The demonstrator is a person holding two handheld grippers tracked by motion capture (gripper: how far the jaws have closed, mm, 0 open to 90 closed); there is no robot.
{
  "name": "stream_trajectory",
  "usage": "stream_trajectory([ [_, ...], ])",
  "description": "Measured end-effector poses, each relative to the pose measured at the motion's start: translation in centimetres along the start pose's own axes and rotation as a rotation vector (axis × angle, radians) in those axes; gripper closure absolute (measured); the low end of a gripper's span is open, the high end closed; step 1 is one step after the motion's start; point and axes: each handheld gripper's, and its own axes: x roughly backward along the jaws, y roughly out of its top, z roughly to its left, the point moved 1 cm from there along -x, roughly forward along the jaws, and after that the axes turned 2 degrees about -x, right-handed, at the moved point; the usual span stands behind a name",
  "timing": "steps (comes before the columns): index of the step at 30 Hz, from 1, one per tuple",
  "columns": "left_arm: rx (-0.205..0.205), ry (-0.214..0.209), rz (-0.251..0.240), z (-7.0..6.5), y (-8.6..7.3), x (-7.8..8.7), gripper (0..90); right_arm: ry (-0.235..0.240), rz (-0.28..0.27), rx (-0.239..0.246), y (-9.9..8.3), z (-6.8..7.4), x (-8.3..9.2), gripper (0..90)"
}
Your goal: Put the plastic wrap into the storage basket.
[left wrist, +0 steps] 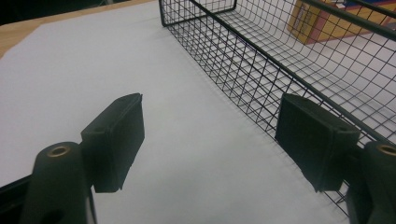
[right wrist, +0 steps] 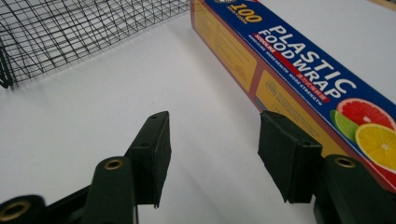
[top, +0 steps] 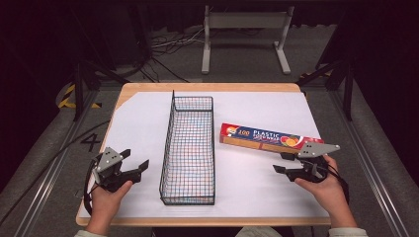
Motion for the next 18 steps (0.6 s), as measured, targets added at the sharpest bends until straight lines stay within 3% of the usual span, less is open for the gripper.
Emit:
stream_trajectory([
  [6, -0.003, 0.008, -0.019, -0.2, 0.1, 0.2, 24.3, 0.007, 0.011, 0.001, -0.1, -0.5, 0.0, 43.7],
  [14, -0.015, 0.012, -0.015, -0.4, 0.1, 0.0, 24.3, 0.002, 0.022, 0.009, 1.4, -1.4, 0.7, 43.6],
  [16, -0.013, 0.012, -0.017, -0.4, 0.1, 0.0, 24.3, -0.006, 0.028, -0.003, 1.8, -1.8, 0.9, 46.6],
  [18, -0.017, 0.013, -0.017, -0.3, 0.1, 0.0, 24.3, -0.007, 0.051, -0.016, 2.3, -2.3, 1.2, 55.2],
])
